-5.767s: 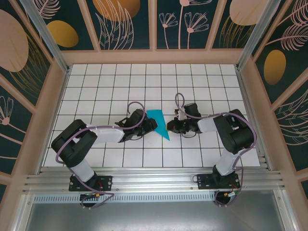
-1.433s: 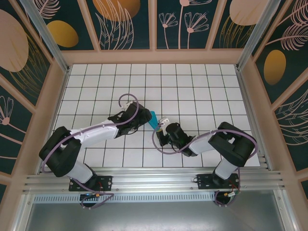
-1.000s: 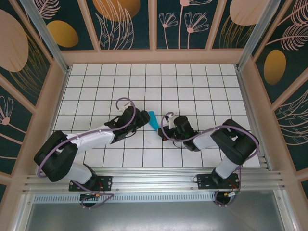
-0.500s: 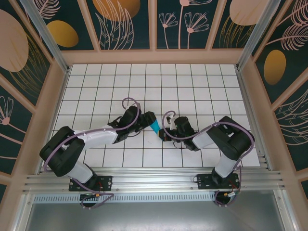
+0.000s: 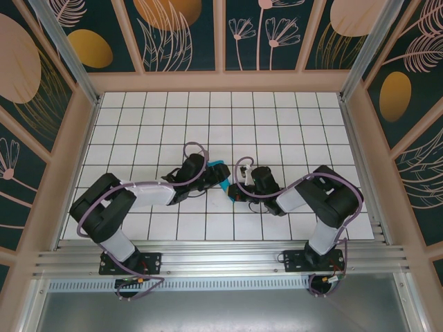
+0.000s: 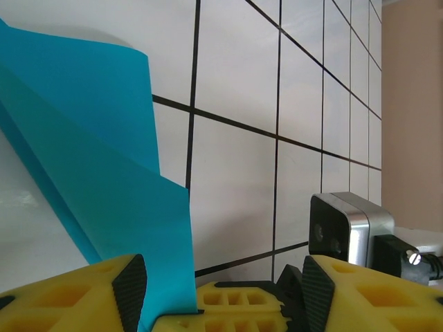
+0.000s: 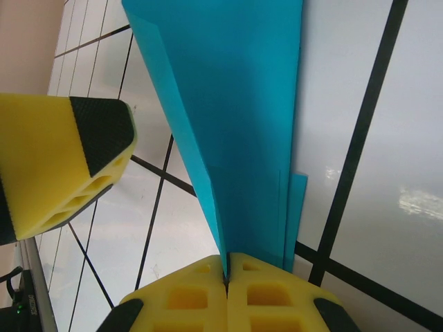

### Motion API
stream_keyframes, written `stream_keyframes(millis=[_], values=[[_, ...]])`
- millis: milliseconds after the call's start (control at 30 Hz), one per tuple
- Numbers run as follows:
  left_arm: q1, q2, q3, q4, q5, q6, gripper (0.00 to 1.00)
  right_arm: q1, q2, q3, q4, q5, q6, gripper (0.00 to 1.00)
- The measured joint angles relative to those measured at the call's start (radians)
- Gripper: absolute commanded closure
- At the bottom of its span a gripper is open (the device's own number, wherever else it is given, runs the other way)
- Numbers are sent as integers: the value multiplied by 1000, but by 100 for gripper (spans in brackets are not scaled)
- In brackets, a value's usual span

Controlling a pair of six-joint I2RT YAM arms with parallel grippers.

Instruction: Fold a paper plane with a square sheet of paper (pick it up from the middle)

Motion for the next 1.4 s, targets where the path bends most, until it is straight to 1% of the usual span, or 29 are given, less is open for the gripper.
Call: stream_keyframes(millis=[233, 433, 600, 767, 833, 933, 1067, 1267, 1400], values=[[0, 47, 41, 35, 3, 13, 36, 0, 2, 0, 5, -1, 4, 99], [0, 99, 64, 34, -1, 31, 37, 0, 1, 7, -9, -4, 3, 92], [0, 125, 66, 31, -1, 44, 37, 0, -15, 27, -62, -12, 3, 84], [0, 126, 73, 22, -1, 61, 37, 1, -29, 56, -136, -18, 3, 82], [0, 126, 76, 22, 0, 67, 37, 1, -32, 66, -161, -19, 3, 84], [0, 126, 79, 20, 0, 74, 37, 1, -32, 72, -185, -18, -2, 93], [0, 126, 83, 14, 0, 82, 37, 0, -32, 73, -199, -19, 7, 100], [0, 111, 84, -2, 0, 85, 34, -11, -32, 51, -167, -38, 46, 100], [0, 48, 80, -5, -1, 83, 33, -36, -32, 16, -112, -78, 89, 100]])
